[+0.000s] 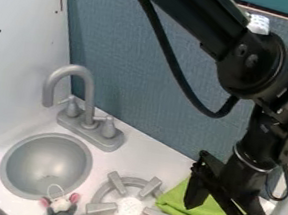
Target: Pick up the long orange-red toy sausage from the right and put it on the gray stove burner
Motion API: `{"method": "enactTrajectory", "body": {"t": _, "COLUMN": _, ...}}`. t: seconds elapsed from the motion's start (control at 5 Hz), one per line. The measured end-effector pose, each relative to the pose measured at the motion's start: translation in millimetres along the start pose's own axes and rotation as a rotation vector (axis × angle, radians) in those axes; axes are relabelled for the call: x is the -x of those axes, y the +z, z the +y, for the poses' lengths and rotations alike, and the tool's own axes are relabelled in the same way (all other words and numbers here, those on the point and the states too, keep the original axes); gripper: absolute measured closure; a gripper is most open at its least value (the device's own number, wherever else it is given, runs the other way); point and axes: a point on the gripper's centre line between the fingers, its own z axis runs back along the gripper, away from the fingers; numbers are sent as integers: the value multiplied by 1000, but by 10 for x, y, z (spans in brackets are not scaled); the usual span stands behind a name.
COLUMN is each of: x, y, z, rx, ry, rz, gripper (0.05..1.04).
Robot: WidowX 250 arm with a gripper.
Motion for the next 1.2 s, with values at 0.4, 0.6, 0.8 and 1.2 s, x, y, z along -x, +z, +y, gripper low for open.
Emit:
{"method": "enactTrajectory", "body": {"t": 0.4, "x": -127, "y": -266, "z": -62, "rx": 11, "ry": 18, "rz": 33, "gripper": 82}}
{"method": "enactTrajectory", "body": {"t": 0.6, "x": -301, "y": -405, "z": -195, "rx": 26, "ry": -12, "rz": 1, "gripper": 82}}
{"method": "enactTrajectory", "body": {"t": 0.8, "x": -401, "y": -568, "z": -342, "rx": 52, "ry": -31, "rz": 1, "gripper": 82}}
{"method": "enactTrajectory", "body": {"t": 1.2, "x": -457, "y": -840, "z": -423, "rx": 77, "ry": -16, "rz": 64, "gripper": 82}}
